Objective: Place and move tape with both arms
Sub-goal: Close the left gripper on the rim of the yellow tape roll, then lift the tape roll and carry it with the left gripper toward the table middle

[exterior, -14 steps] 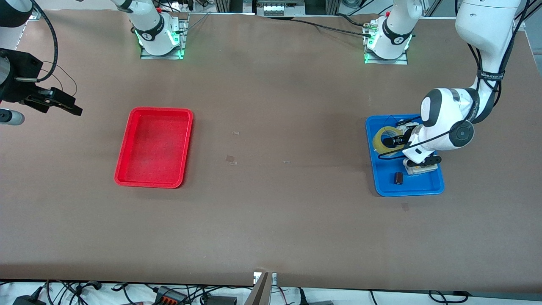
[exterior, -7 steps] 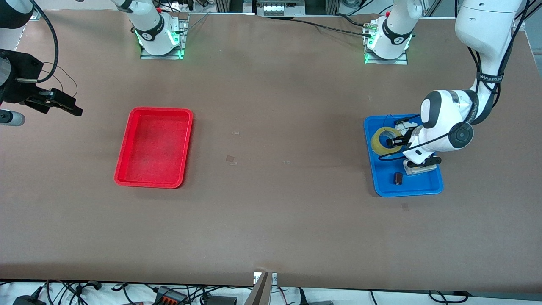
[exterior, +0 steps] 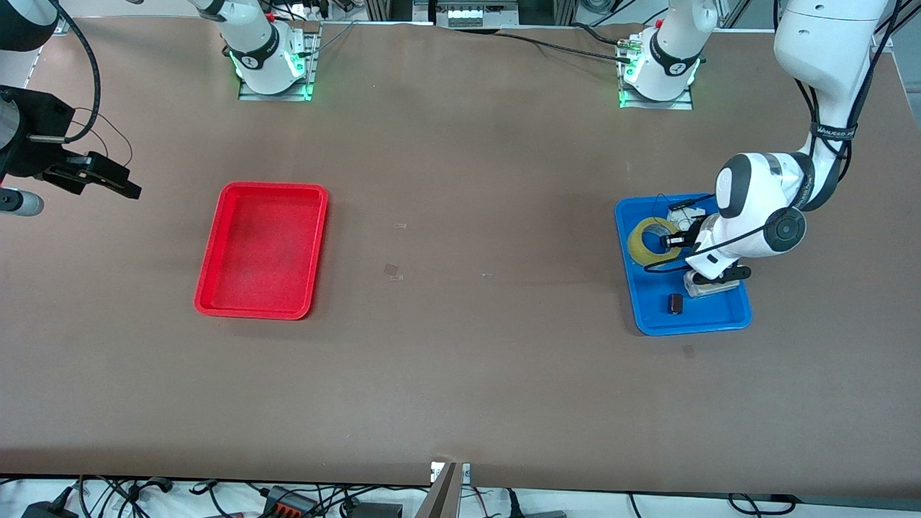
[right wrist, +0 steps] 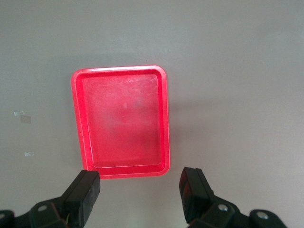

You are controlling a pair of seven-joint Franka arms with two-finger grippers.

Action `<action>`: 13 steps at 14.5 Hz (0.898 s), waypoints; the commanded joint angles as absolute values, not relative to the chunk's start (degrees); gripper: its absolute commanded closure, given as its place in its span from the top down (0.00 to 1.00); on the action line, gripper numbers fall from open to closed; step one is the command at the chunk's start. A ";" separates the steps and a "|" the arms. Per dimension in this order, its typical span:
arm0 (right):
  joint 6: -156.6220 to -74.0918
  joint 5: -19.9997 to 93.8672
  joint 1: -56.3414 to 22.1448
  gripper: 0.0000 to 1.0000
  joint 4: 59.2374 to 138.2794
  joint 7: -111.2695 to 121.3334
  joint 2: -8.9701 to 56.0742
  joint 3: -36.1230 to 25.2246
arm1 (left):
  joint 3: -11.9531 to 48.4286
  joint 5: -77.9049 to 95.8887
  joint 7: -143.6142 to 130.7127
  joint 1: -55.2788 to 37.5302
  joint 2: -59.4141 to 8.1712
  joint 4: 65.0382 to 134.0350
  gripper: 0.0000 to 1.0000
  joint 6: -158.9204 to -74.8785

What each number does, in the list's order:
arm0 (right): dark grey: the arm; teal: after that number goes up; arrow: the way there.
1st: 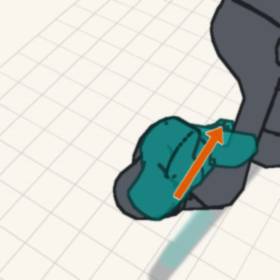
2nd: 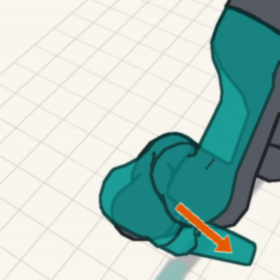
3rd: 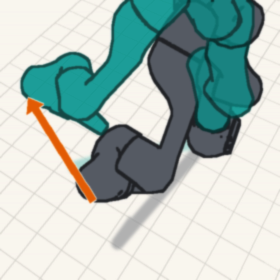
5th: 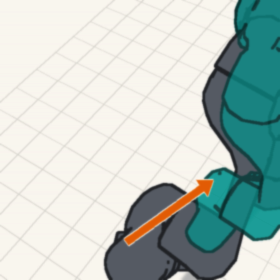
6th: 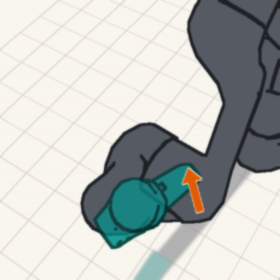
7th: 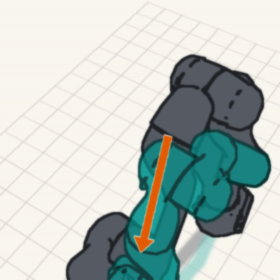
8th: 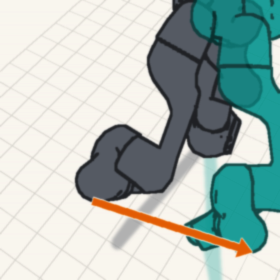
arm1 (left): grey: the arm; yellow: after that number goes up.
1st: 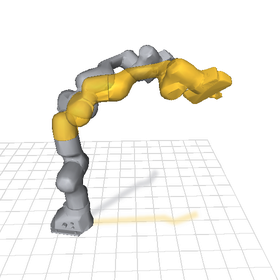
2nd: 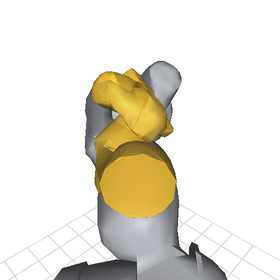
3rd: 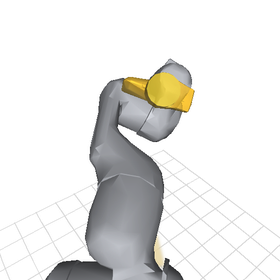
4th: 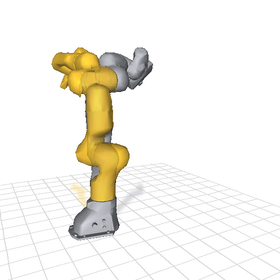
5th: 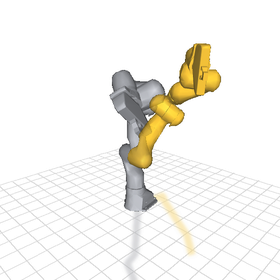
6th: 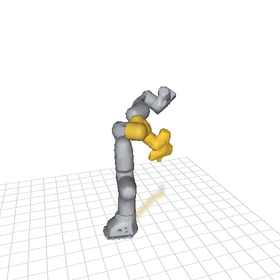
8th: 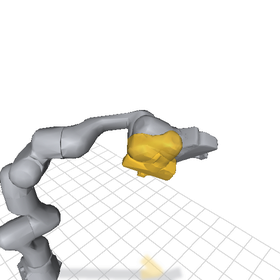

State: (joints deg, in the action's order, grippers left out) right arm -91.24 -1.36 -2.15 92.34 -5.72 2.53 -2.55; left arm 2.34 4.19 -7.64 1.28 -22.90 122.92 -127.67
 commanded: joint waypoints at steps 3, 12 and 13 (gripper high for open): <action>-91.58 -0.62 -1.85 0.98 92.37 -4.48 2.37 -2.46 | 2.37 4.39 -7.03 1.67 -20.57 121.55 0.23 -123.67; -91.58 -0.53 -1.76 0.98 92.37 -4.48 2.29 -2.46 | 5.52 4.39 -10.88 0.79 -17.31 108.73 0.23 -106.97; -91.58 -0.53 -1.76 0.98 92.37 -4.40 2.29 -2.46 | 6.93 4.39 -13.07 0.79 -17.40 108.02 0.23 -106.96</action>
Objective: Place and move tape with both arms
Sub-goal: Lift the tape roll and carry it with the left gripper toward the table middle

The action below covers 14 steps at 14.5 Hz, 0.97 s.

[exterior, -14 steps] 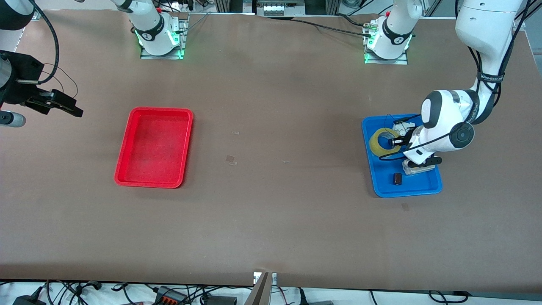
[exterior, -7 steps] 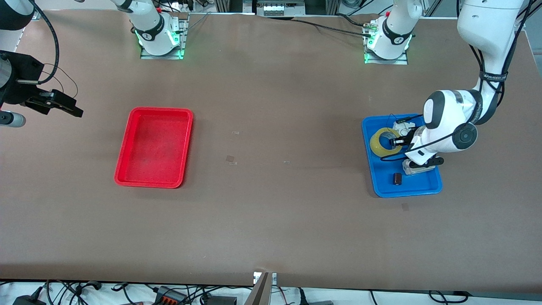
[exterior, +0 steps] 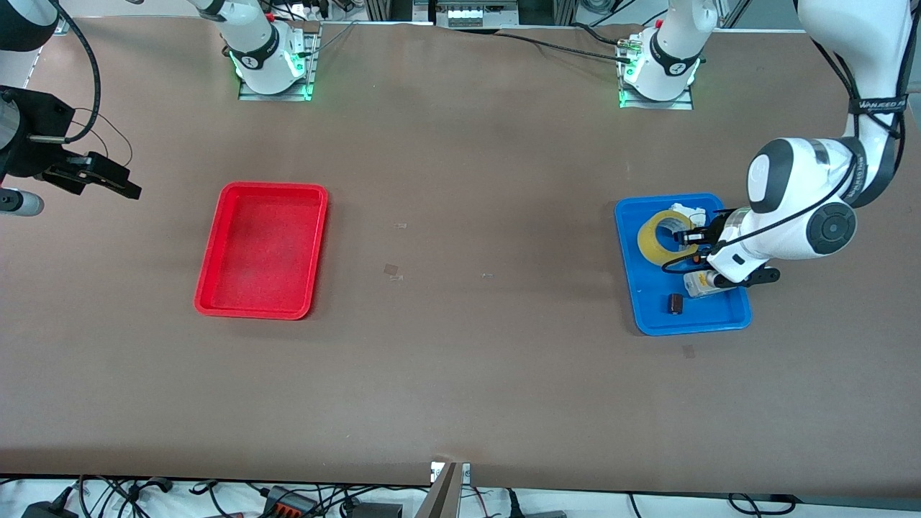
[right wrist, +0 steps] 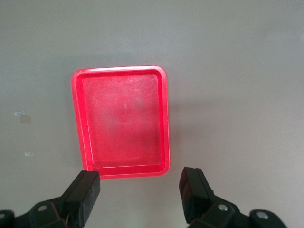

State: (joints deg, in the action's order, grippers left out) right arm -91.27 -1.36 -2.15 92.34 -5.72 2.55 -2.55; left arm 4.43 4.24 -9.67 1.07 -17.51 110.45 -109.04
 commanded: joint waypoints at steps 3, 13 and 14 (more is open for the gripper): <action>-91.58 -0.53 -1.76 0.98 92.37 -4.48 2.29 -2.46 | 11.59 4.39 -22.82 -1.48 -20.38 104.43 0.23 -107.58; -91.93 -0.53 -1.76 0.98 92.37 -4.48 2.72 -2.46 | 11.34 3.87 -56.23 -25.91 -35.50 88.08 0.23 -107.75; -92.02 -0.53 -1.84 0.98 92.37 -4.48 2.72 -2.46 | 11.42 3.26 -57.90 -27.15 -36.46 87.46 0.23 -107.84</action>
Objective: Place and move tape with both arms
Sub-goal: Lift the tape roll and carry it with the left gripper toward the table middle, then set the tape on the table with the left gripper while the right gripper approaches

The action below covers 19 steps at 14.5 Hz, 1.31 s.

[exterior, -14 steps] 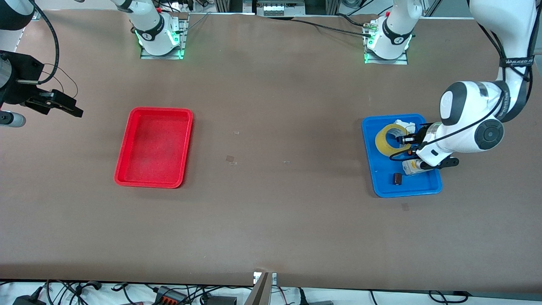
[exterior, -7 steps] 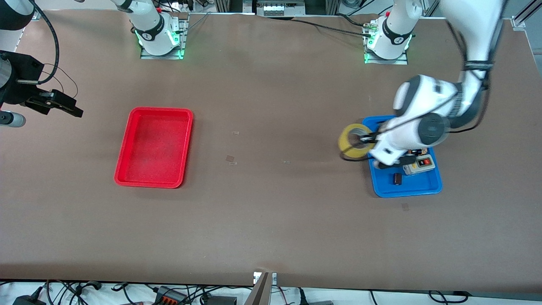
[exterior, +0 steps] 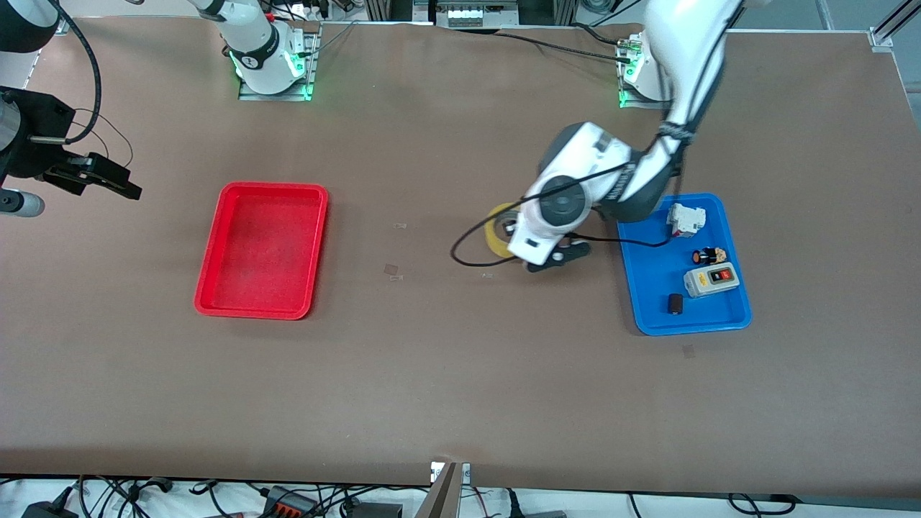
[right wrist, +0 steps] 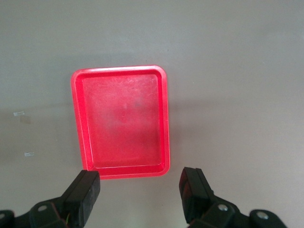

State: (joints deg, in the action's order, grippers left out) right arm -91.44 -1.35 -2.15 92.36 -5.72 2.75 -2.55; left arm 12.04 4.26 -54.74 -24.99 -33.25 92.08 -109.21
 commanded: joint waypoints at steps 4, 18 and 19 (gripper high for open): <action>-92.20 -0.53 -1.85 0.98 92.37 -4.48 3.08 -2.37 | 11.69 3.16 -63.00 -32.24 -39.63 87.36 0.23 -118.71; -94.48 -0.88 -4.74 0.98 92.37 -4.48 5.01 -1.85 | 10.99 2.90 -73.92 -38.41 -50.10 76.38 1.00 -124.63; -94.57 -0.88 -5.18 0.98 92.37 -4.48 5.27 -1.85 | 10.90 2.90 -74.00 -38.32 -49.75 76.38 1.00 -124.54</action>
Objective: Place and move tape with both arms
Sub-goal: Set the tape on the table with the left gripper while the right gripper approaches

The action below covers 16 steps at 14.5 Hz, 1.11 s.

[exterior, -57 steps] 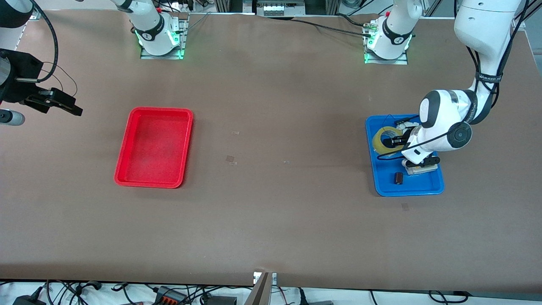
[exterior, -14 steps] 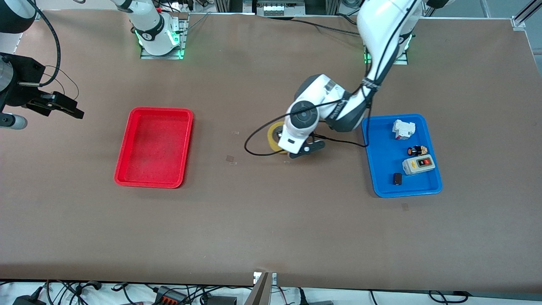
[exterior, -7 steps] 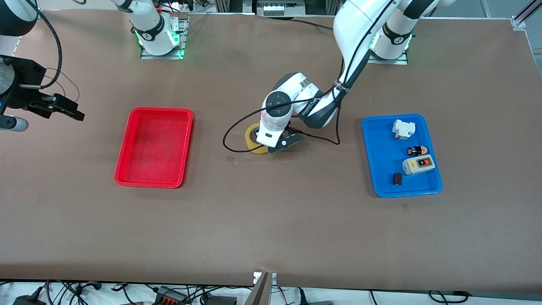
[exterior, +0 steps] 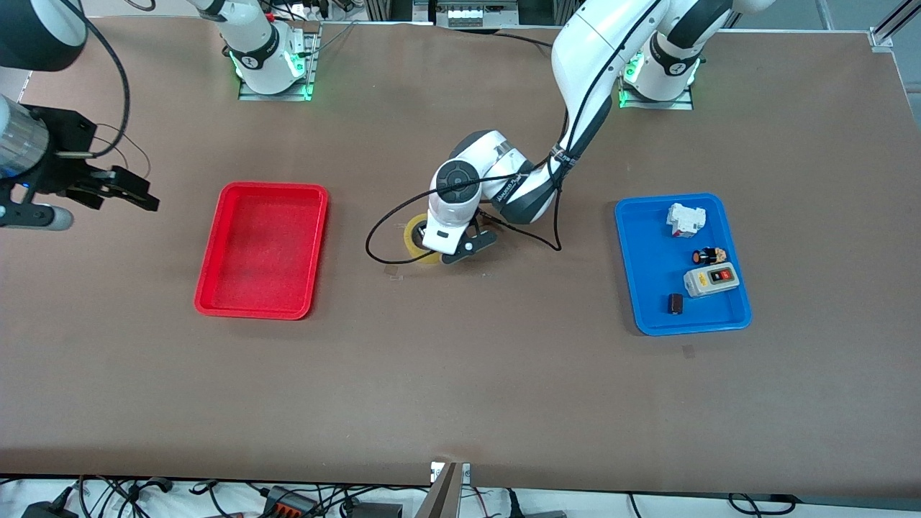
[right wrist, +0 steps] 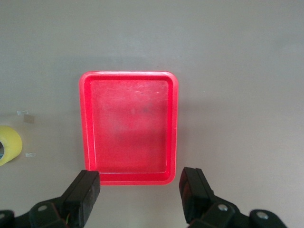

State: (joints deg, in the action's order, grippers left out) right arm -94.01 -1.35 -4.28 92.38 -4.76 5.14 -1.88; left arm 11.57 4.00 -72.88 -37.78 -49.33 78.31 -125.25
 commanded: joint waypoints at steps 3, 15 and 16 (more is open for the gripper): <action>-96.32 -0.79 -8.16 0.98 92.55 -4.57 6.67 -1.85 | 10.81 2.46 -74.00 -37.10 -47.56 76.38 1.00 -123.49; -112.58 -0.70 -25.82 0.98 94.13 -23.89 21.96 -1.85 | 11.78 0.70 -51.62 -19.53 -29.02 76.82 1.00 -94.25; -113.54 -0.70 -27.14 0.98 94.13 -25.04 23.28 -1.85 | 11.86 0.70 -48.11 -17.16 -27.61 76.82 1.00 -91.70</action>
State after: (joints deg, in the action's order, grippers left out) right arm -111.54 -1.15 -24.25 94.14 -21.66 21.26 -1.40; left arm 10.96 0.99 -54.24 -21.00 -31.46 74.99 -95.87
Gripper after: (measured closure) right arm 0.022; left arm 0.000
